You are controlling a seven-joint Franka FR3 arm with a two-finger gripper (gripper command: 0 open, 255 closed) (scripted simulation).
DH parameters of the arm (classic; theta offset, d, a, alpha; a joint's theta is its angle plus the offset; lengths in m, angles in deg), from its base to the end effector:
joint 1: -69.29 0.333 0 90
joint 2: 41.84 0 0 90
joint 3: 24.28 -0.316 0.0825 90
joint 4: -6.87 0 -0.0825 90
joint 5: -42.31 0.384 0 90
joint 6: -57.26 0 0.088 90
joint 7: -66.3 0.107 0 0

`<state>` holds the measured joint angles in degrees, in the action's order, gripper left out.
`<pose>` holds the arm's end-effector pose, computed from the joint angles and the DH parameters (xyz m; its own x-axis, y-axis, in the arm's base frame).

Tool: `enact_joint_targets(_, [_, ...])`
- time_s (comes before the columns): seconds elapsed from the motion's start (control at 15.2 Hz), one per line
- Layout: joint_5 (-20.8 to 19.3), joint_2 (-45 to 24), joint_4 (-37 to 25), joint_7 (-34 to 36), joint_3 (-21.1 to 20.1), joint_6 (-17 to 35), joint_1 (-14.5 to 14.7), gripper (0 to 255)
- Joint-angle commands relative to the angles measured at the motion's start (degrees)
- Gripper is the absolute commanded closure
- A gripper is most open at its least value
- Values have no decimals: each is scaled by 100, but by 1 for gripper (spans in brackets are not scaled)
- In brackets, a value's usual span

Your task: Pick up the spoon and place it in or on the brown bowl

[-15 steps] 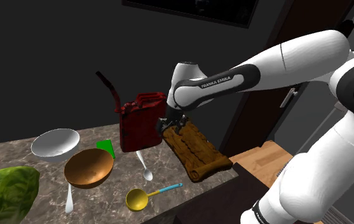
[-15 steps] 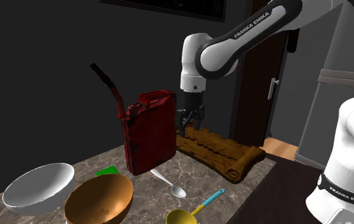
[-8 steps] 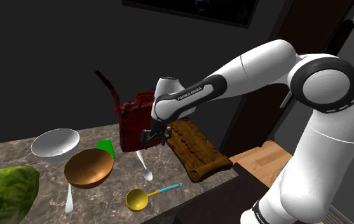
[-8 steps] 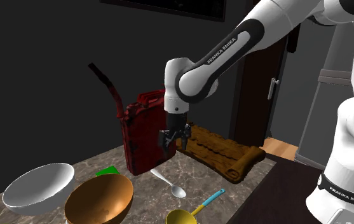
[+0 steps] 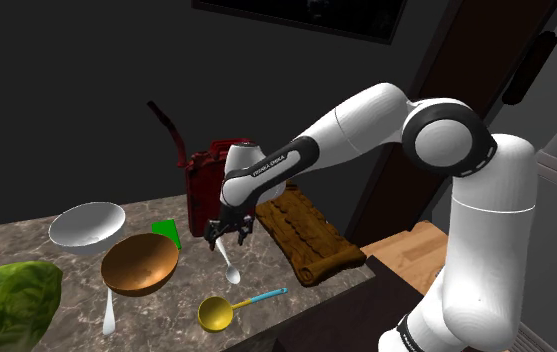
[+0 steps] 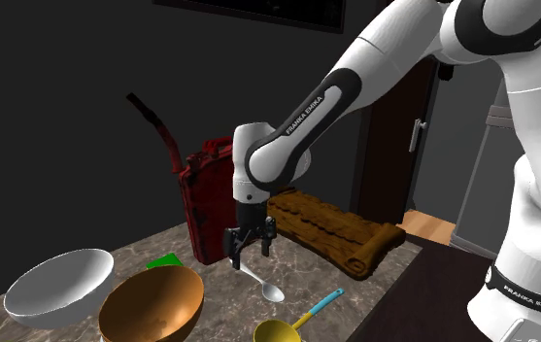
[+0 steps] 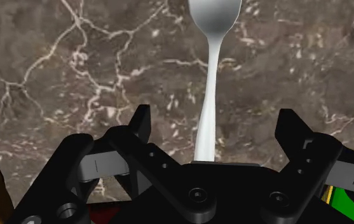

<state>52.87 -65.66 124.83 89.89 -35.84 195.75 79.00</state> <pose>0.5483 0.2127 0.2311 0.9730 -0.1832 -0.1405 -0.2038 -0.9675 -0.1500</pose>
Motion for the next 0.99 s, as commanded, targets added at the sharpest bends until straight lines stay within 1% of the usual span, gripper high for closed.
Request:
enact_joint_targets(0.0, [0,-107,0,8,-2,105,21,0])
enact_joint_targets(0.26, [-8,-314,9,13,-1,326,62,0])
enact_joint_targets(0.73, [-9,-315,7,13,-1,325,62,0])
enact_joint_targets(0.79, [-8,-315,8,14,-2,326,63,255])
enact_joint_targets(0.92, [-8,-315,9,14,-2,326,62,255])
